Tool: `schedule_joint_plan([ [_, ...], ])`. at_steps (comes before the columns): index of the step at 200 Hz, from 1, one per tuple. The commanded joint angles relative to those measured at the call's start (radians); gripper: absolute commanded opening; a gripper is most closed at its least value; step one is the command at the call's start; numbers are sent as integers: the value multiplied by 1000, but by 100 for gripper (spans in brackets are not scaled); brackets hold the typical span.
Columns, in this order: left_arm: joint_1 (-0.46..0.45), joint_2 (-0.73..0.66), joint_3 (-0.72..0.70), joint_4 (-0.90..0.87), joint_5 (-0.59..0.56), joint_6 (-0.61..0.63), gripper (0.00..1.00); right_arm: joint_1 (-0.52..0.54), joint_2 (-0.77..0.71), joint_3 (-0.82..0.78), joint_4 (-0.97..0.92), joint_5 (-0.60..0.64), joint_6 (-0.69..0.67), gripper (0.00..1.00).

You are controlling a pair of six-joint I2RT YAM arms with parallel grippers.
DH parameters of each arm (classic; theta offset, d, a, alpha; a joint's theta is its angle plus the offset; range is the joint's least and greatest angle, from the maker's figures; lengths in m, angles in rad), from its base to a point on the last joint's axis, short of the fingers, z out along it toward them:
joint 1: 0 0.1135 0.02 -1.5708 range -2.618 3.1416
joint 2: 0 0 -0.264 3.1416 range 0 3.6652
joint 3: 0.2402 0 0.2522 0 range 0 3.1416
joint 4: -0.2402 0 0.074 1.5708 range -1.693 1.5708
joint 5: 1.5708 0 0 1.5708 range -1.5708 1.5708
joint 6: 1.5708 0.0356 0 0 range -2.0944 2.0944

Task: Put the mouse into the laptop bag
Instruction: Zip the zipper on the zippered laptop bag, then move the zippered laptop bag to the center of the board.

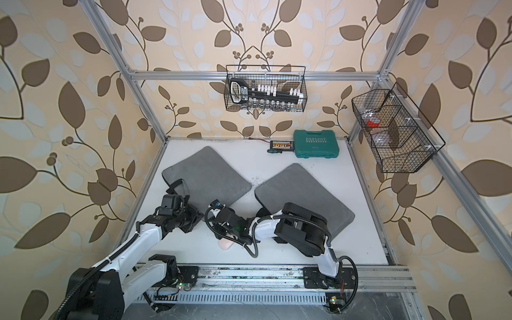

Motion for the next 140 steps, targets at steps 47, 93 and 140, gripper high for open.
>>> schedule_joint_plan([
  [47,1,-29,20,-51,-20,7,0,-110,-38,-92,-32,66,45,0],
  [93,12,73,94,-96,-67,73,0,-116,-111,-98,-91,109,30,20],
  [140,131,120,126,-179,-143,150,0,-249,-291,-210,-117,111,58,75],
])
